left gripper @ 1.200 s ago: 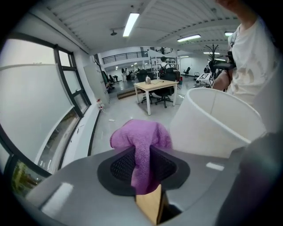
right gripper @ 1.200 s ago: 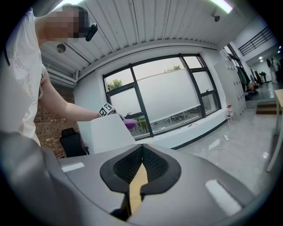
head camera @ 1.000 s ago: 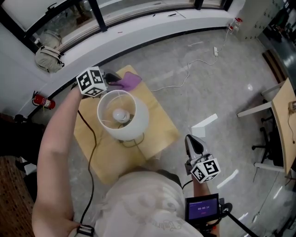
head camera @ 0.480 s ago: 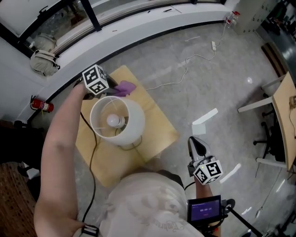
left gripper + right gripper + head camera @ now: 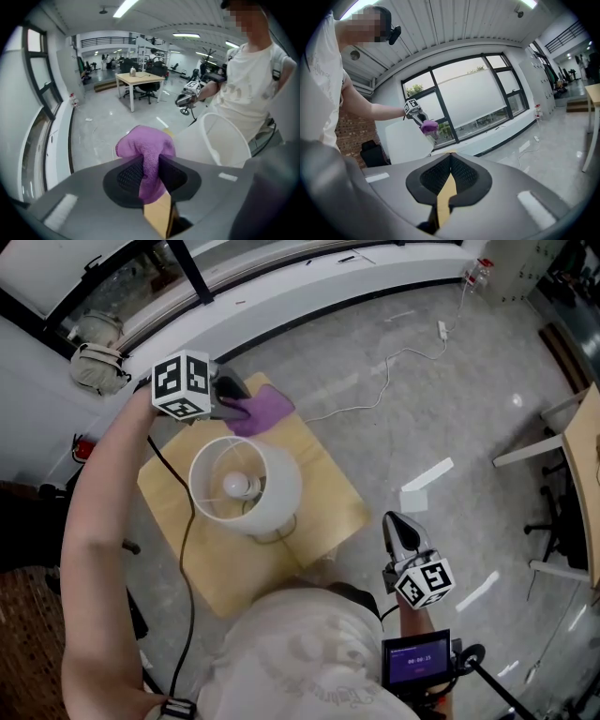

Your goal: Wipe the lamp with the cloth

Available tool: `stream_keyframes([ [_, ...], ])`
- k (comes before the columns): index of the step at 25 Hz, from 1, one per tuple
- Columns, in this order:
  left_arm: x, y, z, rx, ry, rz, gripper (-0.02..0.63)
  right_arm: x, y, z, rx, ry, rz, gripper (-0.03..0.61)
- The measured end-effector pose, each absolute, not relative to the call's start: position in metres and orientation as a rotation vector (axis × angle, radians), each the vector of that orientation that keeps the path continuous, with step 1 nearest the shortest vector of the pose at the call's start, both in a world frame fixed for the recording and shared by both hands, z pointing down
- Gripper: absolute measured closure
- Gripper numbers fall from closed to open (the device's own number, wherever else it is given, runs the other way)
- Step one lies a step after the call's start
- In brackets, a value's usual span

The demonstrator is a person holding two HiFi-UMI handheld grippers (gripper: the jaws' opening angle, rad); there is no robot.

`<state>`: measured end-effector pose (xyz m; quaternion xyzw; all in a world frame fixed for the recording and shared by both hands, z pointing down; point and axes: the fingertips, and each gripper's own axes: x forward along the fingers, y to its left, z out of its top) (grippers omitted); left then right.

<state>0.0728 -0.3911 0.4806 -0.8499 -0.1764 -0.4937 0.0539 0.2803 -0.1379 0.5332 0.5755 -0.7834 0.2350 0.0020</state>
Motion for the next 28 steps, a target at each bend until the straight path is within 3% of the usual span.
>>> stream_keyframes([
  [7,0.082,-0.352,0.438,-2.296,-0.807,-1.546,0.523,0.276,-0.137,0.534,1.798,-2.469,0.748,0.563],
  [28,0.101,-0.368,0.584,-1.833,-0.985,-1.888,0.528,0.313,-0.120,0.561,1.949,-2.369,0.857,0.563],
])
